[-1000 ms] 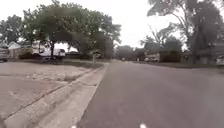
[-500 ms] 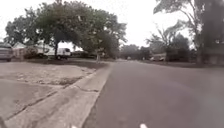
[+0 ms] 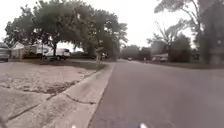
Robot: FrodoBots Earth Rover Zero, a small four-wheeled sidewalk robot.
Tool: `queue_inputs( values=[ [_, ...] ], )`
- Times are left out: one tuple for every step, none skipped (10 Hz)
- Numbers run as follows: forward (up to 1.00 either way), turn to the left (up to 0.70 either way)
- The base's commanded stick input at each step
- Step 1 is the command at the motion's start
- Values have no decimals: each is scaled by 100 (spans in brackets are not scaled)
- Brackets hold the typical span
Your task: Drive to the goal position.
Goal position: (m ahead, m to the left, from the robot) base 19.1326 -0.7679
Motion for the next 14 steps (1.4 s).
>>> queue_inputs(
  values=[
    [100,-24],
    [100,-40],
    [100,-40],
    [100,-40],
    [100,-40],
    [100,-40],
    [100,-13],
    [100,-6],
    [100,-3],
    [100,0],
    [100,0],
    [100,0],
    [100,0],
    [100,0]
  ],
)
